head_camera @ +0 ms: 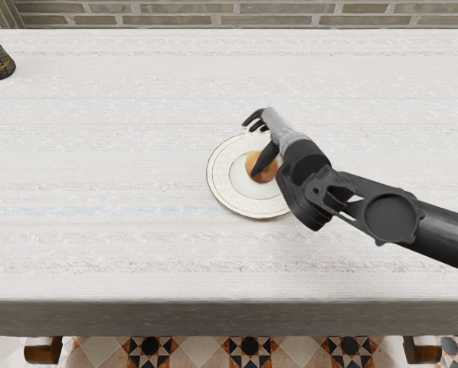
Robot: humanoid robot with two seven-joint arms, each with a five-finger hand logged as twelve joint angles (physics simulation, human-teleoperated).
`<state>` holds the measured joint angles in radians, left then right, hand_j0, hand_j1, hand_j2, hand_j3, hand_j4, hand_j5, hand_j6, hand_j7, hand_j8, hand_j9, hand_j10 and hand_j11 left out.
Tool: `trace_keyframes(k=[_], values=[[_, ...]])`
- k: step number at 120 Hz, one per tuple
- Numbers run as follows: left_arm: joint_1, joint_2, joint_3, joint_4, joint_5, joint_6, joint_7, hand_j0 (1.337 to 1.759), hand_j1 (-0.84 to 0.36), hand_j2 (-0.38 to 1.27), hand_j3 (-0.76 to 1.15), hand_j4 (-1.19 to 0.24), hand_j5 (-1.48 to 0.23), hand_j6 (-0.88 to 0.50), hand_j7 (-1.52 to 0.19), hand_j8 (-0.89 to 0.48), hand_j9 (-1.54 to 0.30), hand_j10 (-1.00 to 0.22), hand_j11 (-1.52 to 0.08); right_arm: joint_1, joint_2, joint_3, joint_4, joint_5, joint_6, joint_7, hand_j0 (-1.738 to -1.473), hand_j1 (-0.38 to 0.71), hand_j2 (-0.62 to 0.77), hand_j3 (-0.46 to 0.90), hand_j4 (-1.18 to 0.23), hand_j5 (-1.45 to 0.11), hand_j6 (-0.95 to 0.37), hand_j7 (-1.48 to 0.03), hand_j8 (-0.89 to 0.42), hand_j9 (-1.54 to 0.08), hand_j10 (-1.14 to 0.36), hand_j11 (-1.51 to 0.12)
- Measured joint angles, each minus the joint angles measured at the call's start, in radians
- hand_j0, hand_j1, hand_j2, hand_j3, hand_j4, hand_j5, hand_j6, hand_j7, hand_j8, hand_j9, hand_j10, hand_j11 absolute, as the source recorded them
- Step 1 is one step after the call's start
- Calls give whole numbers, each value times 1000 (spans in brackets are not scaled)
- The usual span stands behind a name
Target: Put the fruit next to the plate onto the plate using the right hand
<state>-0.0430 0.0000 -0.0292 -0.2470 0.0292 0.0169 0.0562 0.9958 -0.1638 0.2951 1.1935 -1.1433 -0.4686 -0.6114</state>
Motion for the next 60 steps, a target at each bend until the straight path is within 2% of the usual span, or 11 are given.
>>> trace_keyframes(k=[9,19,36,47,60], values=[[0,0,0,0,0,0,0,1658,349,0,0,0,0,0,0,0,0,0,0,-3,-10,69,35,33,78,0,-1656,-132,110,0,-304,-419,-297,-404,-174,-411,-147,-409],[0,0,0,0,0,0,0,1658,349,0,0,0,0,0,0,0,0,0,0,-16,-46,179,114,119,221,0,-1657,-194,72,0,-212,-291,-208,-280,-125,-285,-107,-284],[0,0,0,0,0,0,0,1658,349,0,0,0,0,0,0,0,0,0,0,-52,-111,376,207,355,643,0,-1657,-255,33,0,-120,-163,-118,-158,-77,-160,-68,-160],[0,0,0,0,0,0,0,1658,349,0,0,0,0,0,0,0,0,0,0,-154,-137,601,226,501,890,0,-1658,-277,19,0,-87,-118,-86,-114,-60,-116,-54,-115],[0,0,0,0,0,0,0,1658,349,0,0,0,0,0,0,0,0,0,0,-287,-151,814,231,654,1012,0,-1658,-293,9,0,-63,-84,-62,-82,-47,-83,-43,-83]])
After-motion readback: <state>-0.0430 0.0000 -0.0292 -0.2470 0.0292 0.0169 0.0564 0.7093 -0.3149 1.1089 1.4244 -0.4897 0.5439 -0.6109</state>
